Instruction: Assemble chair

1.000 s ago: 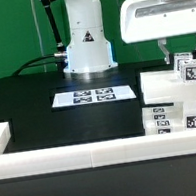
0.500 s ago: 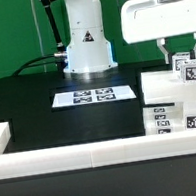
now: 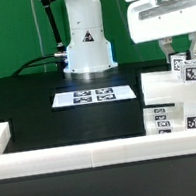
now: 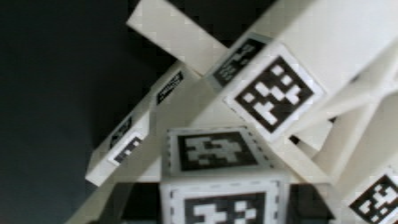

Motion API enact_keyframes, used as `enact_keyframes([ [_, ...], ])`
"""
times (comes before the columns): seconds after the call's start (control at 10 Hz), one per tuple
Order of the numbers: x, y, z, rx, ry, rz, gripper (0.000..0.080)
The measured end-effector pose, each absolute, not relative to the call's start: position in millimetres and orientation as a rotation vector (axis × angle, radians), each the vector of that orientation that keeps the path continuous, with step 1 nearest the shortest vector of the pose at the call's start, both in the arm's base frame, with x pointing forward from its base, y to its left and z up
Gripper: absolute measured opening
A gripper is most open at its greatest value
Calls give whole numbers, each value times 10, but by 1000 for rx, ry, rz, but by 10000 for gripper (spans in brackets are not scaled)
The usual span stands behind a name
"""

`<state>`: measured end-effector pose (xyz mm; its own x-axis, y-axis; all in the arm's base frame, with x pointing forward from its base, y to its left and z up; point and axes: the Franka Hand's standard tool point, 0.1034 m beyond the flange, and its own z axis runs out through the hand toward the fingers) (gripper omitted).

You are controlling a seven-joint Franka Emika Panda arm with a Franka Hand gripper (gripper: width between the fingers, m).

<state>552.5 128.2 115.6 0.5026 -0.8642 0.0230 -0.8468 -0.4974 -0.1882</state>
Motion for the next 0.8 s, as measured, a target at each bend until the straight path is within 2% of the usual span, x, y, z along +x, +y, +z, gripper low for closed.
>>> enact_keyframes([
  [0.5, 5528, 1274, 1157, -2225, 1923, -99, 287],
  [0.8, 5528, 1278, 1156, -2224, 1922, -100, 299],
])
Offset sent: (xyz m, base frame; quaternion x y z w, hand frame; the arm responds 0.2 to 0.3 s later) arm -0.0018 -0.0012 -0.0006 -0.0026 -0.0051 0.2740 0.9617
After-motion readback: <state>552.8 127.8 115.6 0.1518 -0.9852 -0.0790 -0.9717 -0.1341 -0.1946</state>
